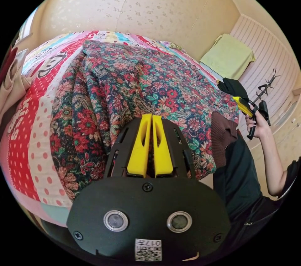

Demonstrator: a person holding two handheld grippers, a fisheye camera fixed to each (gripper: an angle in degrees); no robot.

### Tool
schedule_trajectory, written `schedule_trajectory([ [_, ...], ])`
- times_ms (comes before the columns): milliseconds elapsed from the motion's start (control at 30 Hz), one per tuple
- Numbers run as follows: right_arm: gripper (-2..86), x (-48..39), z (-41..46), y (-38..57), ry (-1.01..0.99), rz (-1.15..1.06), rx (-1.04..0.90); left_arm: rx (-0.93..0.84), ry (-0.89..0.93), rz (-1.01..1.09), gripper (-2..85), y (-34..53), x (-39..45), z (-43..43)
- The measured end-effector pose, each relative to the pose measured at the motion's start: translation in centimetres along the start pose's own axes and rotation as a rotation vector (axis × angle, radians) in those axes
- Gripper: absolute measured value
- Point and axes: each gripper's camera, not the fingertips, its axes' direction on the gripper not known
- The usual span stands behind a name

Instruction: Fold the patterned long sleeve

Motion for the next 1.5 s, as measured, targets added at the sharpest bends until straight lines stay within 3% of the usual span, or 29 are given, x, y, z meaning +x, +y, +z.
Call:
schedule_trajectory([
  [133, 3.5, -10.7, 8.0, -2.7, -0.118, -0.27, -0.049, 0.001, 0.062, -0.031, -0.5, -0.3, -1.8, -0.7],
  [200, 3.3, -16.4, 13.3, -1.3, -0.154, -0.434, -0.151, 0.002, 0.063, -0.032, -0.5, -0.4, -2.1, -1.0],
  [267, 3.2, -20.9, 21.3, 3.2, -0.184, -0.569, -0.385, 0.003, 0.063, -0.032, -0.5, -0.5, -2.4, -1.3],
  [433, 2.9, -17.6, 32.5, 12.6, -0.078, -0.532, -0.741, 0.009, 0.079, -0.04, -0.6, -0.8, -3.6, -2.3],
  [467, 2.8, -16.5, 32.7, 13.3, -0.184, -0.507, -0.786, 0.009, 0.08, -0.04, -0.6, -0.8, -3.7, -2.4],
  [567, 4.3, -15.0, 30.6, 13.3, -0.433, -0.447, -0.765, 0.01, 0.1, -0.047, -0.6, -1.0, -4.4, -2.8],
  [700, 9.8, -13.9, 24.8, 12.2, -0.481, -0.521, -0.599, 0.014, 0.158, -0.067, -0.6, -1.3, -5.8, -3.4],
  [767, 11.5, -11.8, 21.6, 10.2, -0.339, -0.54, -0.421, 0.014, 0.17, -0.07, -0.6, -1.5, -6.2, -3.7],
  [900, 12.7, -7.3, 20.3, 6.1, -0.087, -0.438, -0.271, 0.013, 0.203, -0.082, -0.6, -1.8, -7.1, -4.2],
  [933, 12.6, -6.7, 20.6, 5.1, 0.07, -0.469, -0.259, 0.014, 0.207, -0.082, -0.6, -1.9, -7.3, -4.4],
  [1033, 13.7, -6.9, 23.0, 4.2, 0.349, -0.615, -0.303, 0.014, 0.214, -0.085, -0.6, -2.1, -7.6, -4.8],
  [1167, 13.2, -9.7, 29.2, 6.5, 0.396, -0.821, -0.511, 0.009, 0.233, -0.093, -0.6, -2.5, -8.2, -5.0],
  [1267, 12.1, -10.9, 33.5, 8.9, 0.66, -0.919, -0.485, 0.008, 0.251, -0.099, -0.6, -2.7, -8.5, -5.3],
  [1367, 9.0, -11.4, 37.8, 11.5, 0.768, -0.959, -0.549, 0.008, 0.256, -0.101, -0.7, -2.9, -8.7, -5.6],
  [1500, 6.6, -12.3, 41.2, 15.0, 0.956, -1.09, -0.498, 0.008, 0.259, -0.103, -0.7, -3.2, -8.8, -5.9],
])
